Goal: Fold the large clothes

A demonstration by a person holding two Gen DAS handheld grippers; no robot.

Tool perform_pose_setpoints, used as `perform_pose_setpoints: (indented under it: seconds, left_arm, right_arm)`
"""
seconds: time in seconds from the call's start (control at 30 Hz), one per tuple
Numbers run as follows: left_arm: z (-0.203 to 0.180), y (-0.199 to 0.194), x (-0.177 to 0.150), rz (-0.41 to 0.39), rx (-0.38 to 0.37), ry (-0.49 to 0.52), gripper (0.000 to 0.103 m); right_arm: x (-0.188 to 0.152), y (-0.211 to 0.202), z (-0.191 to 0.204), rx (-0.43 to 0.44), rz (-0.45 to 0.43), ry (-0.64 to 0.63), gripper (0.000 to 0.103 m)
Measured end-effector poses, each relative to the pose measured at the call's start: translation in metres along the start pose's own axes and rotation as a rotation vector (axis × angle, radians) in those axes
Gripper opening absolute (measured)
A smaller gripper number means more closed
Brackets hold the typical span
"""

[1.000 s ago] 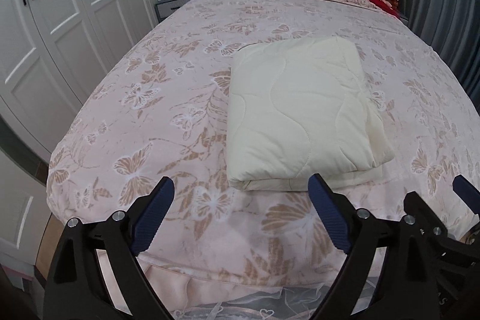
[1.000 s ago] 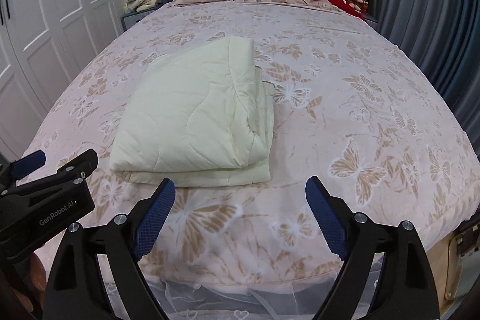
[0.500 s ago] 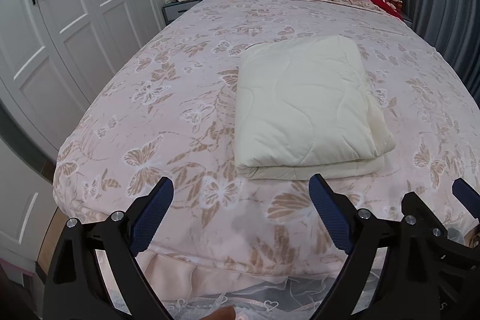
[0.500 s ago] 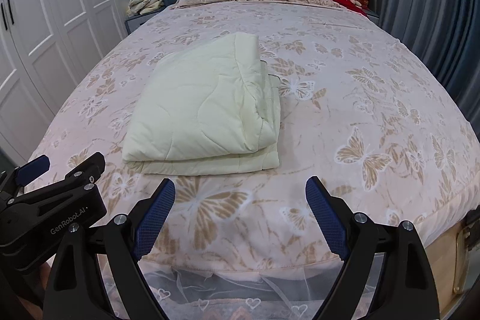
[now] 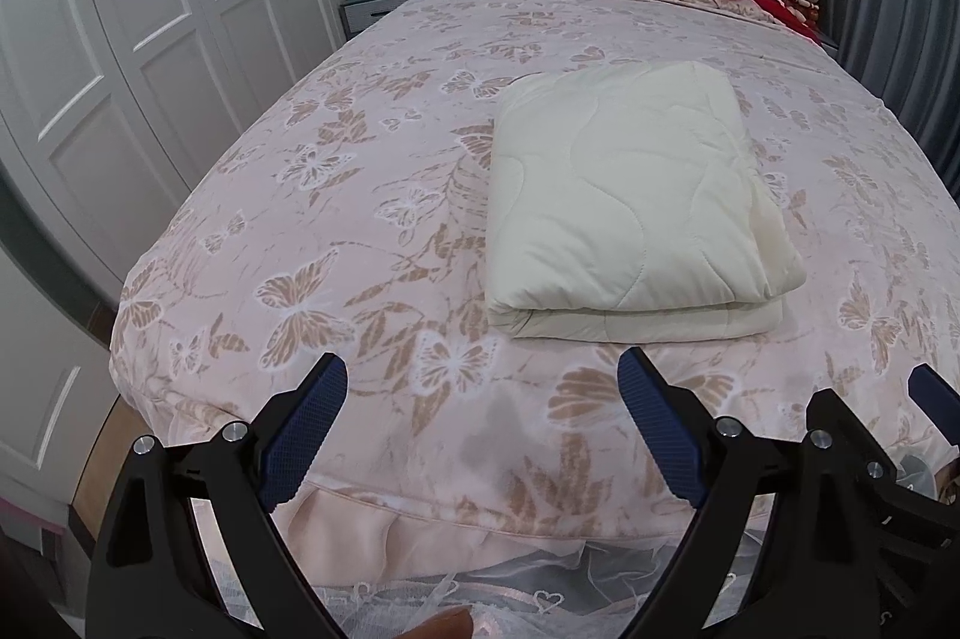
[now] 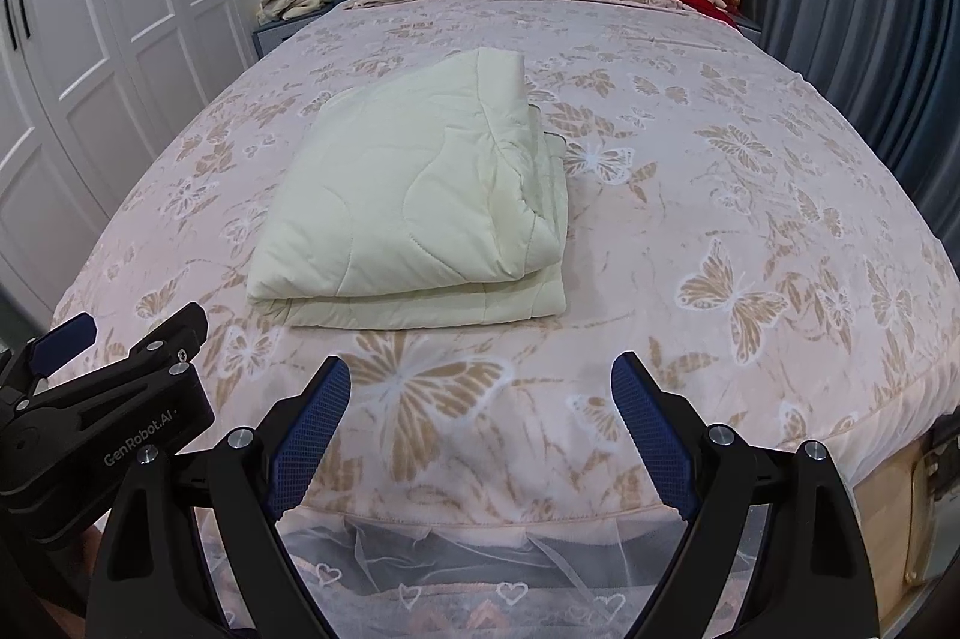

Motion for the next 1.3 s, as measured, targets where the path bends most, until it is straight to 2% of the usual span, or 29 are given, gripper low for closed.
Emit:
perform_pose_setpoints:
  seconds: [1.3]
  left_arm:
    - [0.0084, 0.0045, -0.0047, 0.016, 0.017, -0.012, 0.089]
  right_arm:
    - [-0.0070, 0.0070, 0.0015, 0.007, 0.016, 0.012, 0.086]
Point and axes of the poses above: each gripper's, at about its wrist camera, not at the fingertips, and y roughly the way its jaws point, z to its left, x to its top, the point moved 4 cm from there along y, roughly the way its jaws point, and after that the axes turned 2 degrees about y, right-handed, at the moved point
